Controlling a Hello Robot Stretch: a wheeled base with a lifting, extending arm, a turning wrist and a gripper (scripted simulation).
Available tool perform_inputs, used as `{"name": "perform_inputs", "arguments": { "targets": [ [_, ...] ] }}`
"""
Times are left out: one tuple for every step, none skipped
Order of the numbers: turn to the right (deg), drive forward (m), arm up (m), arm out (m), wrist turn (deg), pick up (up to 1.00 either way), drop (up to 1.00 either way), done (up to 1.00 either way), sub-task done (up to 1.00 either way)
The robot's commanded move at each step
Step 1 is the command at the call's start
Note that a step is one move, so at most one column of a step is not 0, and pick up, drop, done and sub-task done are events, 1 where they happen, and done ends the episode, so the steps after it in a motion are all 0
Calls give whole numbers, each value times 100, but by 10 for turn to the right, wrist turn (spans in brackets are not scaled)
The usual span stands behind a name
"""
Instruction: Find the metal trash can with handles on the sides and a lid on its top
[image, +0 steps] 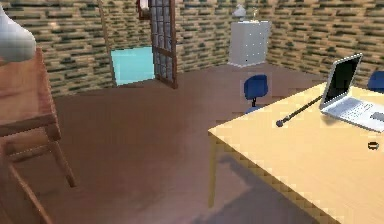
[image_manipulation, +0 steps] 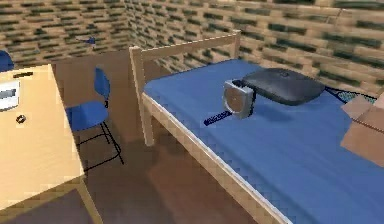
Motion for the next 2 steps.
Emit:
{"name": "perform_inputs", "arguments": {
  "targets": [
    [0,75,0,0,0,0,0,0,0],
    [-330,0,0,0,0,0,0,0,0]
  ]
}}
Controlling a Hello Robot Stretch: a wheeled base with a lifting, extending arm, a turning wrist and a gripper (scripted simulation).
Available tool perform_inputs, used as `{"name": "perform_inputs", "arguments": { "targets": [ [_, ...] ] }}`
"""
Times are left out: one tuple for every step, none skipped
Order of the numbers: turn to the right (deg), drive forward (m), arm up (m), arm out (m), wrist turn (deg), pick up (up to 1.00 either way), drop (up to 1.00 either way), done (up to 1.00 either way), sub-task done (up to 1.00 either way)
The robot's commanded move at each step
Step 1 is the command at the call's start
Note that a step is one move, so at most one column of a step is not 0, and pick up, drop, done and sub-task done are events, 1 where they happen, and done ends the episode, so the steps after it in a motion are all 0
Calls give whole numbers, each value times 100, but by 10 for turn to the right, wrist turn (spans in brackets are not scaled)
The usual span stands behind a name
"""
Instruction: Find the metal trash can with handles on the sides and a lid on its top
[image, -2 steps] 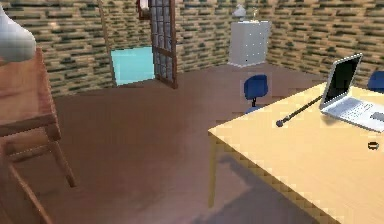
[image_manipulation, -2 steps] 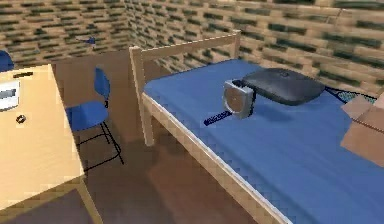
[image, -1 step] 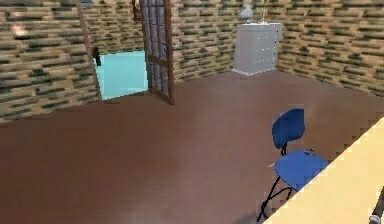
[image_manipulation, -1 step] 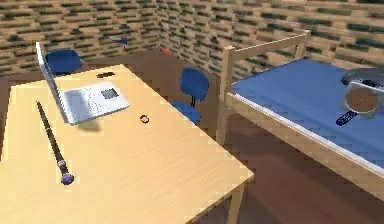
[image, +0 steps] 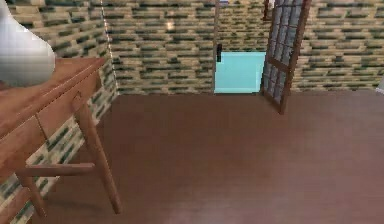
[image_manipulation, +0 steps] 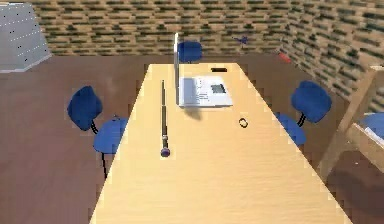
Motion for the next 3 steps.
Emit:
{"name": "perform_inputs", "arguments": {
  "targets": [
    [0,40,0,0,0,0,0,0,0],
    [120,0,0,0,0,0,0,0,0],
    [0,100,0,0,0,0,0,0,0]
  ]
}}
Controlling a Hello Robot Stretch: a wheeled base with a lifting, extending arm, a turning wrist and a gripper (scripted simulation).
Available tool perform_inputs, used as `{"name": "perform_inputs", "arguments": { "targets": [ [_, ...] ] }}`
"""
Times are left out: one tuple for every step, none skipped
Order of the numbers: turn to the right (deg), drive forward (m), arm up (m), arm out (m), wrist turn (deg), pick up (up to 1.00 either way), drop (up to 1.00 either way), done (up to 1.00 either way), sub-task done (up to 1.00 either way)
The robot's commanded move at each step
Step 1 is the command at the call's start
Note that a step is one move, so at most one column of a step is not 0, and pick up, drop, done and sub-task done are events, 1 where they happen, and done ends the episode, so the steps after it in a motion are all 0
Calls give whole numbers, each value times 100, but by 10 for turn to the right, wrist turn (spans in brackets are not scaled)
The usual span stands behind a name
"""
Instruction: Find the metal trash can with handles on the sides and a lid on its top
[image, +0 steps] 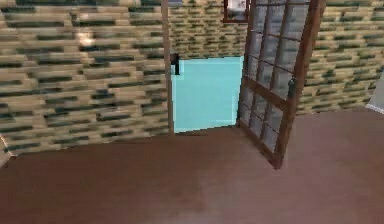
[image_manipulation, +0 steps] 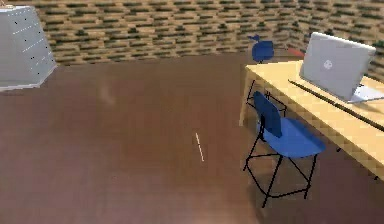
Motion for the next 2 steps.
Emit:
{"name": "perform_inputs", "arguments": {
  "targets": [
    [0,100,0,0,0,0,0,0,0],
    [0,100,0,0,0,0,0,0,0]
  ]
}}
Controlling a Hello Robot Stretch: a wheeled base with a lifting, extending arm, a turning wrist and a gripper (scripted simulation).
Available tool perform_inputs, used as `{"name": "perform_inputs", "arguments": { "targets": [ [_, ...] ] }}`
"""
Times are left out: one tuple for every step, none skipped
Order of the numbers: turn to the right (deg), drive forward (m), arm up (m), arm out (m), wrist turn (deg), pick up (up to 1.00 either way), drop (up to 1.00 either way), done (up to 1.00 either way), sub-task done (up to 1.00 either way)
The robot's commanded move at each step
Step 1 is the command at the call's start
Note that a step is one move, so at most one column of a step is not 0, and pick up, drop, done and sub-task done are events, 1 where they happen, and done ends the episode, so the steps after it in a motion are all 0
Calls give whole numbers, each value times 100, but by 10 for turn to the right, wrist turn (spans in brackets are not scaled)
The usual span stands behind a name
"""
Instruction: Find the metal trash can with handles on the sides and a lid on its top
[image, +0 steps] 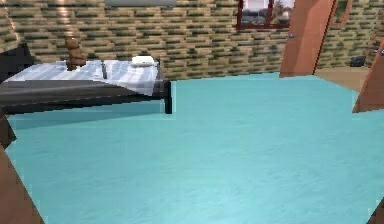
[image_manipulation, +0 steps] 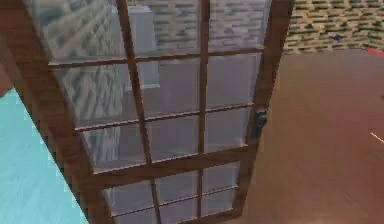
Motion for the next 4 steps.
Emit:
{"name": "perform_inputs", "arguments": {
  "targets": [
    [0,45,0,0,0,0,0,0,0],
    [450,0,0,0,0,0,0,0,0],
    [0,60,0,0,0,0,0,0,0],
    [-90,0,0,0,0,0,0,0,0]
  ]
}}
